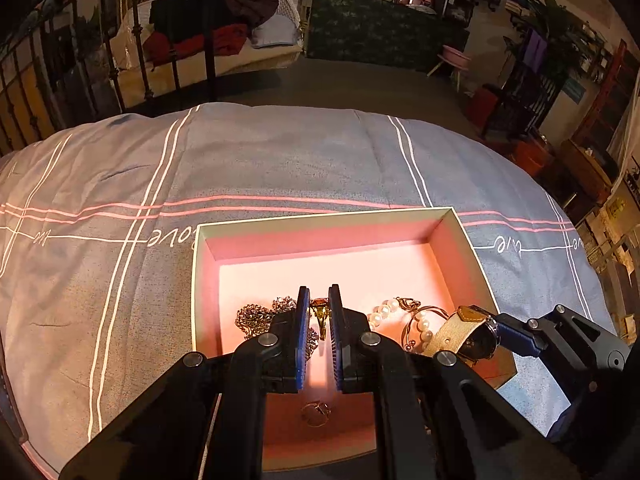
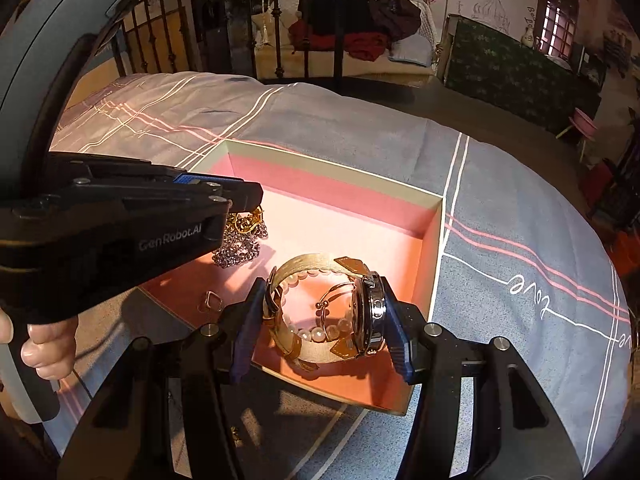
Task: Organize jewelry
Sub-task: 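Lower the watch and earring into the box and open both tools, then move both open tools back toward the remaining gold pieces and ring, then grasp the silver ring with the left tool while the right tool grasps the gold flower charm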
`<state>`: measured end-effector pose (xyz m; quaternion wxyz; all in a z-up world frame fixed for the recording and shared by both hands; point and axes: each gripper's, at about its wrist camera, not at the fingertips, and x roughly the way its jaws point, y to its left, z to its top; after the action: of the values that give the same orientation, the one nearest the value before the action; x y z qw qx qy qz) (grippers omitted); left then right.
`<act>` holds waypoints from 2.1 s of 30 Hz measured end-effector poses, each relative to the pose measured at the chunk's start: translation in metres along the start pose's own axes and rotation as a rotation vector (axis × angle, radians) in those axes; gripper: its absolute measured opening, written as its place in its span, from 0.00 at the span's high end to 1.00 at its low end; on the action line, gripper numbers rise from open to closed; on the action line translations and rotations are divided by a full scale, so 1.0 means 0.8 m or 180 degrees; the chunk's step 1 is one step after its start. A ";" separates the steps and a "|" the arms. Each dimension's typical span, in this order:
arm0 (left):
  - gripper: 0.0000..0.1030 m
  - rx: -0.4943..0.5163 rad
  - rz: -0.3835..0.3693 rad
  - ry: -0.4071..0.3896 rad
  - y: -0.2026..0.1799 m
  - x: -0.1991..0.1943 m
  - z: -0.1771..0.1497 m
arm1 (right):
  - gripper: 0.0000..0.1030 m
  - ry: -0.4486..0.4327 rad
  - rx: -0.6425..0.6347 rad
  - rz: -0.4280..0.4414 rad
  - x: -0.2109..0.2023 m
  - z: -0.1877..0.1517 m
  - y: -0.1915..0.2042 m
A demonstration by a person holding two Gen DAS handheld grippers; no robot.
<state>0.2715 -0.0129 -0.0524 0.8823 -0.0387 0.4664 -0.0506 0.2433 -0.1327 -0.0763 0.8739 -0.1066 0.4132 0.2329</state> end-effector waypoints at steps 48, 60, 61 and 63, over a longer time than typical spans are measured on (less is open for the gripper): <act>0.82 0.0824 -0.0121 -0.0163 -0.007 -0.048 -0.185 | 0.30 0.0107 0.0090 0.0261 -0.036 -0.137 0.037; 0.82 0.0563 -0.0223 -0.0074 0.003 -0.050 -0.176 | 0.41 0.0135 0.0112 0.0343 -0.033 -0.132 0.038; 0.82 0.0562 -0.0202 -0.0068 0.002 -0.050 -0.175 | 0.42 0.0144 0.0117 0.0347 -0.033 -0.132 0.038; 0.82 0.0580 -0.0175 -0.0068 0.001 -0.051 -0.174 | 0.42 0.0152 0.0123 0.0351 -0.033 -0.132 0.038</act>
<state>0.1333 -0.0103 -0.0974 0.8853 0.0284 0.4492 -0.1167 0.1429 -0.1549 -0.1230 0.8515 -0.0723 0.4435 0.2701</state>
